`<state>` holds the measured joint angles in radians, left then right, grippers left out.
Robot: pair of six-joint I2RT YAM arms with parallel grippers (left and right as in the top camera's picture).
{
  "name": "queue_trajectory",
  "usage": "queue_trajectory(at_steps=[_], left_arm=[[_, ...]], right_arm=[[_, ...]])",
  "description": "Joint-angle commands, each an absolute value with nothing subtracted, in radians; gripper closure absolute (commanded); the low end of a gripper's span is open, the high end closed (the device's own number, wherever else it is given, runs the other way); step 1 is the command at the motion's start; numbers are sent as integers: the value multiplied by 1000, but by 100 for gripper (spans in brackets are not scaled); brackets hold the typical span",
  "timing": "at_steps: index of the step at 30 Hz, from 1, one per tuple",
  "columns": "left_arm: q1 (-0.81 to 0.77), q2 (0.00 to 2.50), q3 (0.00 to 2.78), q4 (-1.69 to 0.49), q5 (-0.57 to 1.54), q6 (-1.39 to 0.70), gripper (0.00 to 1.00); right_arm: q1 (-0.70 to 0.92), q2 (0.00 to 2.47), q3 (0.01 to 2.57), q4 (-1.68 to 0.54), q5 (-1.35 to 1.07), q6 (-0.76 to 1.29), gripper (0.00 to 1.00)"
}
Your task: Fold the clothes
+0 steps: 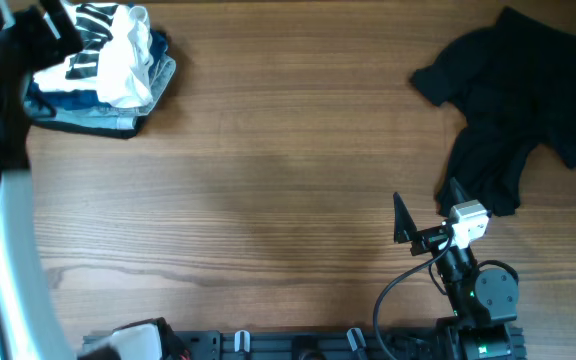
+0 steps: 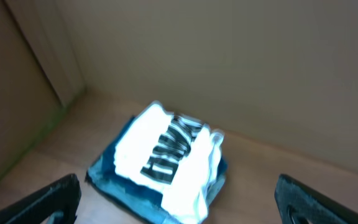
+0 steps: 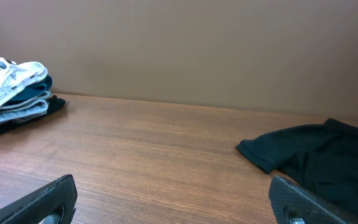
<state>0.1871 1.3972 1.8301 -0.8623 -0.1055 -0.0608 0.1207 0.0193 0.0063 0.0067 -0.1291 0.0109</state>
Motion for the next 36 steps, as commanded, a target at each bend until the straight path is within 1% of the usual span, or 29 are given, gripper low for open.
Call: queue_trajectory(at_steps=[1, 4, 8, 10, 13, 16, 22, 24, 30, 36], left_arm=[[160, 1216, 1614, -720, -131, -183, 0], [154, 1069, 1349, -500, -88, -260, 0], [154, 838, 895, -186, -30, -364, 0], [153, 713, 689, -88, -30, -419, 0], [126, 547, 453, 6, -31, -427, 0], [90, 400, 284, 47, -47, -427, 0], [57, 147, 104, 49, -57, -427, 0], [56, 102, 78, 48, -57, -427, 0], [56, 3, 30, 42, -57, -427, 0], [56, 3, 6, 41, -58, -427, 0]], right_arm=[[118, 14, 5, 8, -111, 27, 0], [118, 14, 5, 8, -111, 27, 0], [118, 14, 5, 8, -111, 27, 0], [118, 14, 5, 8, -111, 27, 1], [118, 14, 5, 8, -111, 27, 0], [118, 14, 5, 8, -111, 27, 0], [118, 14, 5, 8, -111, 27, 0], [118, 14, 5, 8, -111, 27, 0], [118, 14, 5, 7, -111, 27, 0], [118, 14, 5, 7, -111, 27, 0]])
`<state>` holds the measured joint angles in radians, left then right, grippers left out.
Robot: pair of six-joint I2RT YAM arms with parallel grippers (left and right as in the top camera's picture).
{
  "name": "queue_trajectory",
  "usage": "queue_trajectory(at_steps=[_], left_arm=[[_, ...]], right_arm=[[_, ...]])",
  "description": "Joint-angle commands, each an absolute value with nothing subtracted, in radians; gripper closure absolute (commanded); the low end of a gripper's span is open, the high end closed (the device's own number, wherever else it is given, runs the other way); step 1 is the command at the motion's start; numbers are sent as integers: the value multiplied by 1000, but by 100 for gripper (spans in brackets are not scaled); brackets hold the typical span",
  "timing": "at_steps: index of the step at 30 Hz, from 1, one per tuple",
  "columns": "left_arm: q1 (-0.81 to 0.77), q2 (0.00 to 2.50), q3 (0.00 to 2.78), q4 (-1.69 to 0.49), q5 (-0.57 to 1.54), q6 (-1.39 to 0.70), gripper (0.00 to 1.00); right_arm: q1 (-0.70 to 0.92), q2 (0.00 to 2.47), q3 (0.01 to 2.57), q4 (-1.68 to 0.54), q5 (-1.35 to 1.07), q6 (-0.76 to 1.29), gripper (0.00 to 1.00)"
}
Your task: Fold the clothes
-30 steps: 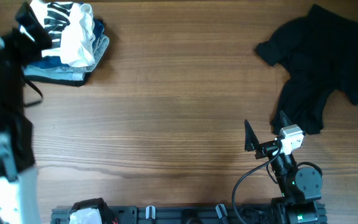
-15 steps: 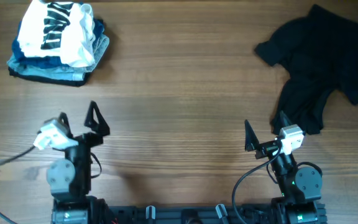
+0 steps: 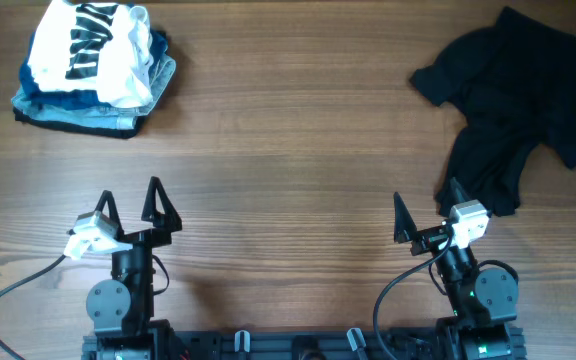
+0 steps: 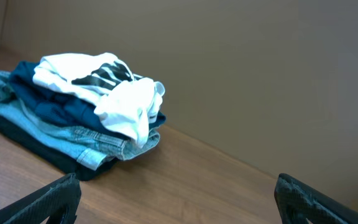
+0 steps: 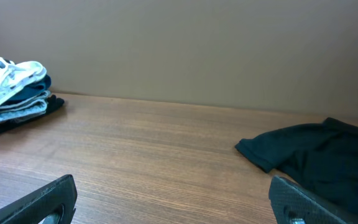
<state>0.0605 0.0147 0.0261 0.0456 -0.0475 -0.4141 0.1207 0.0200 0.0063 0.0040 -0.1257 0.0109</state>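
A stack of folded clothes (image 3: 93, 70), white striped garment on top of blue and denim ones, lies at the table's far left corner; it also shows in the left wrist view (image 4: 79, 109) and right wrist view (image 5: 14, 93). A crumpled black shirt (image 3: 513, 105) lies unfolded at the far right, its edge in the right wrist view (image 5: 309, 158). My left gripper (image 3: 130, 200) stands open near the front left, empty. My right gripper (image 3: 426, 205) stands open at the front right, just beside the shirt's lower edge, empty.
The wooden table (image 3: 288, 150) spreads between the stack and the black shirt. A plain wall (image 5: 179, 43) rises behind the far edge. Arm bases and cables sit along the front edge (image 3: 298, 345).
My left arm has moved from above the folded stack at the far left back to the front left of the table, gripper open. The right arm and black shirt are unchanged.
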Motion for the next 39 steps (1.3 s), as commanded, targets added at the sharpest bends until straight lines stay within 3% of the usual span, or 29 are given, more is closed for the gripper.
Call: queue_trajectory(at_steps=[1, 6, 39], left_arm=[[56, 3, 6, 33, -58, -427, 0], [56, 3, 6, -72, -44, -421, 0], [57, 7, 6, -71, -35, -420, 0]], right_arm=[[118, 14, 5, 8, -111, 27, 0], [118, 14, 5, 8, -111, 27, 0], [118, 14, 5, 7, -111, 27, 0]])
